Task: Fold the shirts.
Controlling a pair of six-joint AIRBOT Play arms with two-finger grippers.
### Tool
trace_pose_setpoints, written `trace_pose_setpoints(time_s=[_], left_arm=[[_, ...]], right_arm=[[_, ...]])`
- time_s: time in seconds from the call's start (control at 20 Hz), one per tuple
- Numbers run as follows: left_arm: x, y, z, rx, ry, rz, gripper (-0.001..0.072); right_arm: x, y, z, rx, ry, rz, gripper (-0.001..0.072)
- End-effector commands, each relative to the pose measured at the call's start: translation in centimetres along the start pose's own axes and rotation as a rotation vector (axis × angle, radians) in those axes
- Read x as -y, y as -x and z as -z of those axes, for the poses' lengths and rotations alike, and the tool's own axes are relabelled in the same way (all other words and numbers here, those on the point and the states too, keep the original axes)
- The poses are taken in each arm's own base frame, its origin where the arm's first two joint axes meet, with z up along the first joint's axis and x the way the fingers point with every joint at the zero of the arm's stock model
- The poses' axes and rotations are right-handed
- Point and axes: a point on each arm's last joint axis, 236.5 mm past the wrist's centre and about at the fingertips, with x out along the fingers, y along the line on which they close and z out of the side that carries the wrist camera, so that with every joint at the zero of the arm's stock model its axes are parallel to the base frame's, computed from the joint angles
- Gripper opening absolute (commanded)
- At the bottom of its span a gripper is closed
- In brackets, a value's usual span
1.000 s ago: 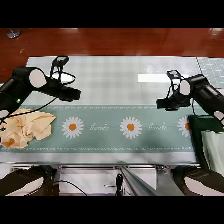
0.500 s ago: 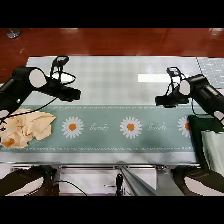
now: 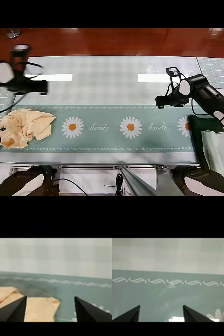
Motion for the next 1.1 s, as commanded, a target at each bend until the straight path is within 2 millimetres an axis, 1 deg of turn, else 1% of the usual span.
trace_pose_setpoints(time_s=[0.0, 0.05, 0.1, 0.15, 0.2, 0.25, 0.3, 0.4, 0.6, 0.65, 0.7, 0.75, 0.8, 0.85, 0.9, 0.95, 1.0, 1.05], left_arm=[[-10.5, 1.9, 3.2, 0.057, 0.314, -0.17, 0.0702], [-12.5, 1.0, 6.1, 0.018, 0.401, -0.205, 0.0702], [-14.0, -0.3, 9.2, -0.032, 0.485, -0.234, 0.0702], [-14.8, -1.5, 12.0, -0.091, 0.556, -0.246, 0.0702], [-14.8, -2.8, 14.3, -0.146, 0.618, -0.229, 0.0701], [-14.3, -4.1, 15.6, -0.167, 0.677, -0.194, 0.0701], [-13.4, -5.3, 16.2, -0.173, 0.738, -0.143, 0.0701], [-12.2, -7.3, 16.8, -0.196, 0.788, -0.089, 0.0701], [-10.8, -10.3, 18.2, -0.312, 0.741, -0.033, 0.0698], [-10.0, -10.8, 18.2, -0.326, 0.734, 0.002, 0.0673], [-9.4, -11.0, 17.8, -0.32, 0.722, 0.038, 0.0391], [-8.8, -11.0, 16.9, -0.291, 0.711, 0.077, 0.0038], [-8.2, -10.8, 15.5, -0.253, 0.704, 0.12, 0.003], [-7.4, -10.2, 13.5, -0.201, 0.693, 0.178, 0.003], [-6.7, -9.1, 10.9, -0.133, 0.678, 0.235, 0.003], [-6.0, -7.3, 7.9, -0.048, 0.668, 0.289, 0.003], [-5.2, -4.7, 4.2, 0.062, 0.643, 0.348, 0.0029], [-4.3, -1.3, 0.6, 0.179, 0.605, 0.406, 0.0029]], right_arm=[[-0.6, 0.0, 0.7, -0.031, -0.008, -0.024, 0.0619], [-1.0, 0.0, 0.8, -0.035, -0.016, -0.039, 0.0619], [-1.2, 0.0, 0.8, -0.036, -0.021, -0.048, 0.062], [-1.4, 0.0, 0.9, -0.039, -0.025, -0.056, 0.0619], [-1.5, 0.0, 0.9, -0.04, -0.029, -0.062, 0.062], [-1.6, 0.0, 1.0, -0.042, -0.031, -0.065, 0.062], [-1.7, 0.0, 1.0, -0.042, -0.034, -0.069, 0.062], [-2.0, 0.1, 1.1, -0.048, -0.043, -0.082, 0.0619], [-2.7, 0.1, 1.2, -0.056, -0.062, -0.11, 0.0619], [-2.7, 0.2, 1.2, -0.056, -0.067, -0.112, 0.062], [-2.7, 0.2, 1.2, -0.057, -0.075, -0.112, 0.0619], [-2.7, 0.2, 1.2, -0.057, -0.079, -0.112, 0.0619], [-2.7, 0.2, 1.2, -0.057, -0.082, -0.112, 0.0619], [-2.7, 0.2, 1.3, -0.059, -0.083, -0.113, 0.0619], [-2.8, 0.2, 1.3, -0.061, -0.084, -0.116, 0.0619], [-2.9, 0.2, 1.4, -0.064, -0.086, -0.118, 0.0619], [-3.0, 0.2, 1.4, -0.067, -0.088, -0.124, 0.0619], [-3.1, 0.2, 1.5, -0.068, -0.09, -0.127, 0.0619]])
